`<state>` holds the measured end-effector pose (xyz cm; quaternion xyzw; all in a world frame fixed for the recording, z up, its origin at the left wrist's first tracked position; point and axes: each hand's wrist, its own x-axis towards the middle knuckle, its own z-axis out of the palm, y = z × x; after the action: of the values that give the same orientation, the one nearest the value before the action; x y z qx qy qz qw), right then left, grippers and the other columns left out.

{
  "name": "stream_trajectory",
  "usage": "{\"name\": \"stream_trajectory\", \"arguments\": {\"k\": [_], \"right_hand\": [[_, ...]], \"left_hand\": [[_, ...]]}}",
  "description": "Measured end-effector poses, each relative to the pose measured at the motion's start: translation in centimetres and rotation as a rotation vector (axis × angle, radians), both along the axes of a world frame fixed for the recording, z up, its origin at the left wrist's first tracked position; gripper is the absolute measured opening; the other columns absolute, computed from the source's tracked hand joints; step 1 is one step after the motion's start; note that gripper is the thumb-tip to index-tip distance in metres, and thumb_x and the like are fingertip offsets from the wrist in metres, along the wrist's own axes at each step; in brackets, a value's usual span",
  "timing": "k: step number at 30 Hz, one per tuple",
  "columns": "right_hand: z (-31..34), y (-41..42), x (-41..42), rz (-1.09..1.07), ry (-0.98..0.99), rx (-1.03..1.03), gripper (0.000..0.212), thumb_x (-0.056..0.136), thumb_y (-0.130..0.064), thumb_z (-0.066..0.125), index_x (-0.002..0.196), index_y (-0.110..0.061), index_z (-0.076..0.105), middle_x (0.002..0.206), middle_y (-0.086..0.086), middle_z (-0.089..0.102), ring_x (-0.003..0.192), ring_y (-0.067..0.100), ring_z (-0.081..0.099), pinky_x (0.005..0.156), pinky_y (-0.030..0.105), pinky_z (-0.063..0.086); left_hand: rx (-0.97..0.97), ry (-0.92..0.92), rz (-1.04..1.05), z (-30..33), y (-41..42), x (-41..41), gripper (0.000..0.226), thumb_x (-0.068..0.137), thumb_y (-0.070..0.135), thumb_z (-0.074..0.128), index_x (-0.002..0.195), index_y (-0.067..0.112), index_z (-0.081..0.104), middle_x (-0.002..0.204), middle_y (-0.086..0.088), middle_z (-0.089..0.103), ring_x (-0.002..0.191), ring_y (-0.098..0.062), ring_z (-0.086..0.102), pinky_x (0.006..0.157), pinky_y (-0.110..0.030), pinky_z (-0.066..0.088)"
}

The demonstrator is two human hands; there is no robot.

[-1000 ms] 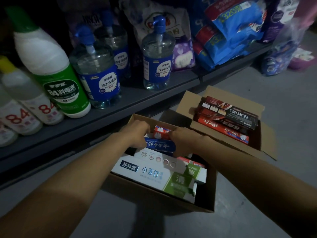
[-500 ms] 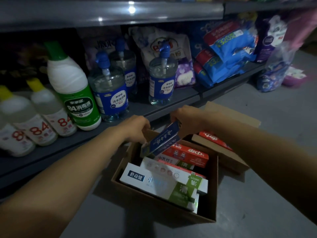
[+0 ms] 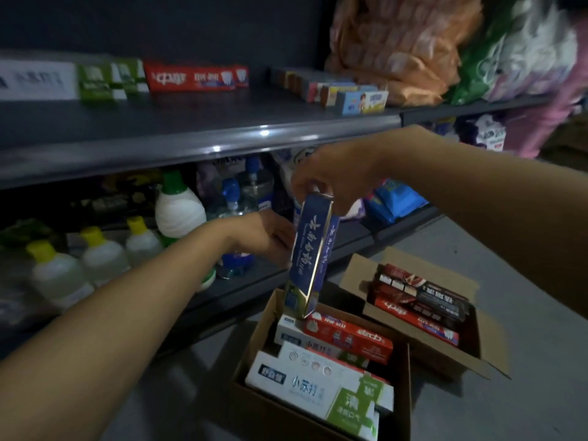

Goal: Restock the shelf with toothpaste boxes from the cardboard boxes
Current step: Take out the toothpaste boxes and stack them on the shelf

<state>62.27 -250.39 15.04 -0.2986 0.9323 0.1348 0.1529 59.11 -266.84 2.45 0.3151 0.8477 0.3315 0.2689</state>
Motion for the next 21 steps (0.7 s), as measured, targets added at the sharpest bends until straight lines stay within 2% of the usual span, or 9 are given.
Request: {"name": "stream_trajectory", "arguments": {"k": [2, 5, 8, 12, 14, 16, 19, 21], "right_hand": [[1.6, -1.7, -0.2, 0.047, 0.022, 0.026, 0.048, 0.068, -0.020, 0.080, 0.106, -0.032, 0.053, 0.099, -0.008, 0.050, 0.089, 0.016, 0.052, 0.079, 0.034, 0.049], [4.1, -4.2, -0.2, 0.059, 0.060, 0.046, 0.054, 0.069, -0.020, 0.079, 0.117, -0.029, 0.055, 0.091, -0.017, 0.047, 0.087, 0.013, 0.054, 0.074, 0.031, 0.048], [6.4, -6.5, -0.1, 0.111, 0.114, -0.018, 0.058, 0.070, -0.017, 0.078, 0.122, -0.030, 0.054, 0.100, -0.015, 0.051, 0.091, 0.013, 0.057, 0.079, 0.033, 0.050], [9.6, -9.3, 0.1, 0.138, 0.318, -0.181, 0.070, 0.075, -0.020, 0.077, 0.136, -0.018, 0.042, 0.124, 0.002, 0.054, 0.103, 0.019, 0.056, 0.087, 0.031, 0.046], [10.9, -10.5, 0.0, 0.140, 0.408, -0.298, 0.063, 0.077, -0.025, 0.076, 0.131, -0.015, 0.046, 0.121, 0.005, 0.056, 0.101, 0.020, 0.056, 0.084, 0.030, 0.043], [11.8, -11.8, -0.1, 0.096, 0.429, -0.331, 0.058, 0.079, -0.035, 0.074, 0.127, -0.015, 0.048, 0.114, 0.003, 0.059, 0.099, 0.022, 0.057, 0.084, 0.031, 0.044], [12.2, -14.6, -0.3, 0.044, 0.360, -0.321, 0.059, 0.078, -0.051, 0.070, 0.121, -0.017, 0.051, 0.108, 0.002, 0.061, 0.095, 0.023, 0.059, 0.087, 0.038, 0.048], [12.2, -17.1, -0.2, 0.055, 0.321, -0.326, 0.059, 0.077, -0.055, 0.068, 0.120, -0.017, 0.054, 0.104, 0.000, 0.061, 0.093, 0.021, 0.058, 0.087, 0.036, 0.049]], "left_hand": [[0.068, -0.064, -0.006, 1.4, -0.9, 0.1, 0.033, 0.077, -0.004, 0.074, 0.104, 0.013, 0.066, 0.096, 0.005, 0.073, 0.084, 0.000, 0.068, 0.075, -0.017, 0.053], [0.127, -0.076, 0.017, 3.3, -2.8, 0.3, 0.034, 0.076, 0.005, 0.078, 0.101, 0.024, 0.065, 0.098, 0.010, 0.073, 0.093, -0.003, 0.068, 0.079, -0.017, 0.053], [0.219, -0.063, 0.071, 5.3, -5.6, 0.6, 0.032, 0.075, 0.009, 0.080, 0.101, 0.022, 0.067, 0.102, 0.005, 0.074, 0.100, -0.012, 0.069, 0.089, -0.029, 0.054], [0.379, -0.054, 0.226, 8.1, -10.5, 1.2, 0.043, 0.071, 0.009, 0.079, 0.112, 0.009, 0.066, 0.110, -0.005, 0.072, 0.104, -0.021, 0.068, 0.088, -0.035, 0.055], [0.480, -0.037, 0.333, 9.6, -13.3, 1.5, 0.039, 0.073, 0.001, 0.076, 0.111, 0.006, 0.065, 0.106, -0.007, 0.073, 0.099, -0.022, 0.069, 0.080, -0.031, 0.058], [0.594, -0.021, 0.426, 11.3, -16.1, 2.1, 0.037, 0.073, -0.004, 0.072, 0.107, 0.007, 0.063, 0.098, -0.005, 0.074, 0.091, -0.019, 0.071, 0.069, -0.025, 0.058], [0.759, 0.001, 0.516, 13.6, -20.5, 3.2, 0.042, 0.067, -0.001, 0.071, 0.108, 0.006, 0.061, 0.098, -0.006, 0.074, 0.091, -0.020, 0.071, 0.070, -0.026, 0.058], [0.832, 0.045, 0.578, 14.8, -23.5, 4.1, 0.038, 0.068, 0.001, 0.069, 0.106, 0.005, 0.062, 0.097, -0.006, 0.074, 0.091, -0.019, 0.071, 0.071, -0.027, 0.058]]}}
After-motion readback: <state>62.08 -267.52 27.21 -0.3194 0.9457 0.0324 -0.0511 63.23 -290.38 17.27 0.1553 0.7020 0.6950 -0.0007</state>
